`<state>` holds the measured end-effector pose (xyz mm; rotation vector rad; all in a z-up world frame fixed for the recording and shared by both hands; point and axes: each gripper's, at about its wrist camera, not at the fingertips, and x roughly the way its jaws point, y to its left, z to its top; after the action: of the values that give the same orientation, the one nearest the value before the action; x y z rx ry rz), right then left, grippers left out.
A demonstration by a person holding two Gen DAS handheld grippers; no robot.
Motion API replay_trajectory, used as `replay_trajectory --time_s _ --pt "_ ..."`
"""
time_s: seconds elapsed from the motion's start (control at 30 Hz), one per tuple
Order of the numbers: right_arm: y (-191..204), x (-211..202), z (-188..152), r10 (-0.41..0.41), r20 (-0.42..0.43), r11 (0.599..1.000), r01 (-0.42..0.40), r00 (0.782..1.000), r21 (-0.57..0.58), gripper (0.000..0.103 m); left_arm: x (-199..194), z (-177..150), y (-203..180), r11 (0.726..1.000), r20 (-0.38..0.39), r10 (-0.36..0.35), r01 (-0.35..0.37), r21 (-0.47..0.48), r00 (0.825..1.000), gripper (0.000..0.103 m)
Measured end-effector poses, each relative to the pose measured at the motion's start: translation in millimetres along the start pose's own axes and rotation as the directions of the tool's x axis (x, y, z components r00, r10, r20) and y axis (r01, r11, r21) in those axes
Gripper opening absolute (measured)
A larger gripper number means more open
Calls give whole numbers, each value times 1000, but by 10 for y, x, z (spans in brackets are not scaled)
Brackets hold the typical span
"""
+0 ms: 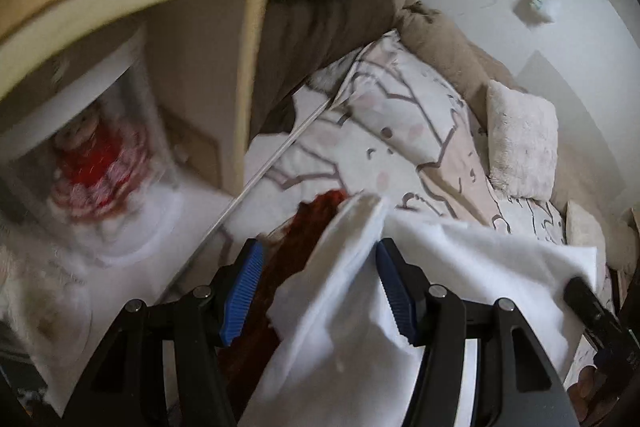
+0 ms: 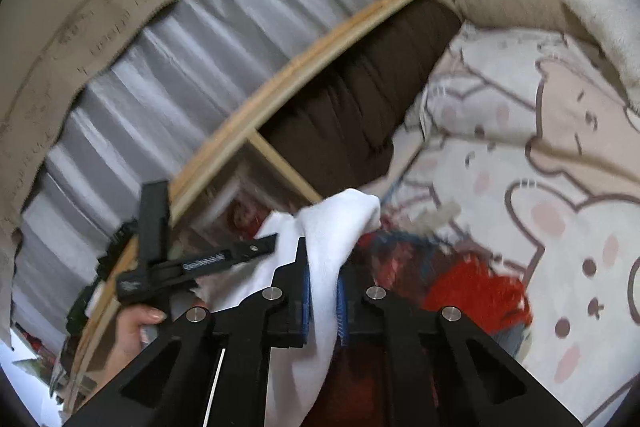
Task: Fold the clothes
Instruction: 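Lower the T-shirt onto the clothes stack and open both tools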
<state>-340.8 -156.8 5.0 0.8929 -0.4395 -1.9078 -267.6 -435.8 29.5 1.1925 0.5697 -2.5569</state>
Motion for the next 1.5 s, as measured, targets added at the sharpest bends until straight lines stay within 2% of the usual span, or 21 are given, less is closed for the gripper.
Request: replay_trajectory --time_s 0.07,0.17,0.23,0.33,0.4,0.47,0.53,0.67,0.73,0.8,0.93,1.07,1.13,1.27,1.37,1.5 --pt "-108 6 -42 -49 -5 999 49 999 10 11 59 -4 -132 997 9 38 -38 69 999 59" --pt "-356 156 -207 -137 -65 990 139 988 27 11 125 -22 -195 992 11 55 -56 114 998 59" --pt "-434 177 -283 -159 -70 986 161 985 28 11 105 -6 -170 993 10 53 -54 107 999 61" --pt "-509 112 -322 -175 -61 983 178 983 44 12 -26 18 -155 985 26 93 -96 146 995 61" --pt "-527 12 -293 -191 -45 979 194 981 65 21 -140 19 -143 978 41 112 -117 171 993 61" --pt "-488 -122 -247 -256 2 964 256 967 66 49 -299 10 -125 974 58 121 -130 183 991 61" --pt "-388 -258 -221 -267 55 964 266 962 29 54 -419 1 -147 972 73 115 -128 198 991 61" --pt "-173 -508 -186 -275 153 957 286 949 -52 54 -604 61 -212 986 72 73 -83 146 995 61" --pt "44 -479 -298 -259 147 948 280 955 -154 54 -547 107 -291 992 46 55 -59 108 997 61" --pt "290 -387 -478 -243 123 924 268 962 -274 54 -397 116 -375 993 11 57 -58 101 998 61" --pt "535 -159 -840 -229 31 886 222 973 -407 54 139 141 -404 993 -83 101 -95 72 991 61" --pt "564 -107 -1157 -249 -15 847 210 968 -488 58 405 192 -223 997 -101 79 -81 -18 992 61" --pt "536 -152 -1214 -244 -23 840 200 969 -505 58 381 232 -119 995 -84 75 -80 -58 994 61" --pt "469 -267 -1129 -225 -51 861 174 973 -478 59 154 291 17 994 -37 79 -82 -74 996 61" --pt "407 -390 -960 -211 -9 887 188 977 -421 59 -128 319 3 998 5 48 -48 -36 999 61" --pt "328 -489 -700 -178 59 926 188 982 -326 59 -526 331 -98 998 72 -66 66 -2 995 61"
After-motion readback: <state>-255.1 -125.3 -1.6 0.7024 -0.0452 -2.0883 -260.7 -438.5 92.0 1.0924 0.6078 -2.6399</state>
